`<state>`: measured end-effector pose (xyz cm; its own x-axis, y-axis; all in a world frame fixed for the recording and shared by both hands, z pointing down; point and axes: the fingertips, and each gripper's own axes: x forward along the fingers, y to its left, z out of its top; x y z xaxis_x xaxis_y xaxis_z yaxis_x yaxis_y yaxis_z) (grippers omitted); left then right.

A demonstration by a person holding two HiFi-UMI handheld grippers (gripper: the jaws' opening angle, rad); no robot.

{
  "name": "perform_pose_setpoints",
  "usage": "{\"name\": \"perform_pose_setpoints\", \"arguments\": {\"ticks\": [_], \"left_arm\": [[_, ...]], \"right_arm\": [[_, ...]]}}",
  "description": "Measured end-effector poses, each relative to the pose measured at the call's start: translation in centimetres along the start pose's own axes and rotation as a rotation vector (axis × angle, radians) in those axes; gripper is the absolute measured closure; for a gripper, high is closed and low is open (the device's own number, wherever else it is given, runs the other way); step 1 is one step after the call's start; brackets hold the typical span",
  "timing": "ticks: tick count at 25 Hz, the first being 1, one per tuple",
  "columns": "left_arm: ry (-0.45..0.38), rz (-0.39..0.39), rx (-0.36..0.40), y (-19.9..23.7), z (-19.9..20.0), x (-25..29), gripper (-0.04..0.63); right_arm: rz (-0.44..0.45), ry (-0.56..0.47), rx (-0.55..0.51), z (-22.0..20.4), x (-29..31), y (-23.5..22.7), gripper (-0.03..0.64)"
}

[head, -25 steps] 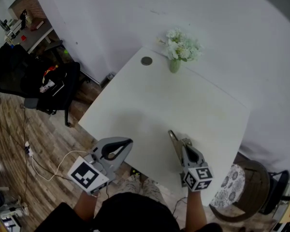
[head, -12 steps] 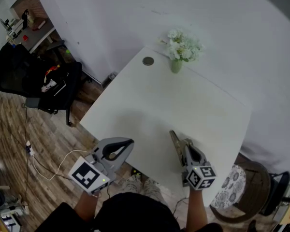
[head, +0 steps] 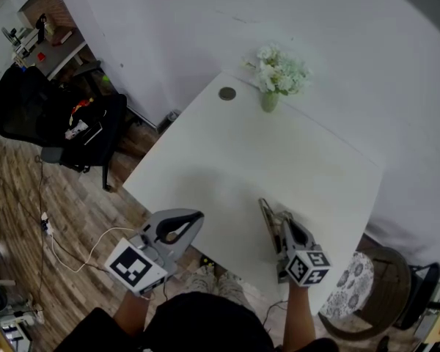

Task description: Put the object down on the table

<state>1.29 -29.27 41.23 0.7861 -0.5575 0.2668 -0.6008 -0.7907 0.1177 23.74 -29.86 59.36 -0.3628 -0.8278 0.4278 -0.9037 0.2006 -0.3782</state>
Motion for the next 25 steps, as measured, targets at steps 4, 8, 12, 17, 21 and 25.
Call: {"name": "perform_pose_setpoints", "arguments": {"ticks": [4, 8, 12, 17, 21, 25], "left_arm": [[0.001, 0.007, -0.004, -0.1, 0.1, -0.4, 0.595], [0.001, 0.008, 0.003, 0.0, 0.3, -0.5, 0.595], [0.002, 0.009, 0.001, -0.1, 0.2, -0.8, 0.595], [-0.001, 0.009, 0.009, -0.1, 0.2, -1.0, 0.595], [-0.001, 0.010, 0.006, -0.1, 0.3, -1.1, 0.595], [-0.002, 0.012, 0.009, 0.0, 0.2, -1.0, 0.595]], "right_arm": [[-0.001, -0.001, 0.005, 0.0, 0.0, 0.0, 0.583], [-0.013, 0.002, 0.008, 0.0, 0.1, -0.3, 0.575], [-0.024, 0.003, 0.006, -0.2, 0.0, -0.6, 0.569], [-0.040, 0.001, -0.008, -0.2, 0.0, -0.8, 0.563], [-0.055, -0.003, -0.008, -0.2, 0.0, -1.0, 0.557], [-0.075, -0.004, -0.008, -0.2, 0.1, -1.3, 0.543]]}}
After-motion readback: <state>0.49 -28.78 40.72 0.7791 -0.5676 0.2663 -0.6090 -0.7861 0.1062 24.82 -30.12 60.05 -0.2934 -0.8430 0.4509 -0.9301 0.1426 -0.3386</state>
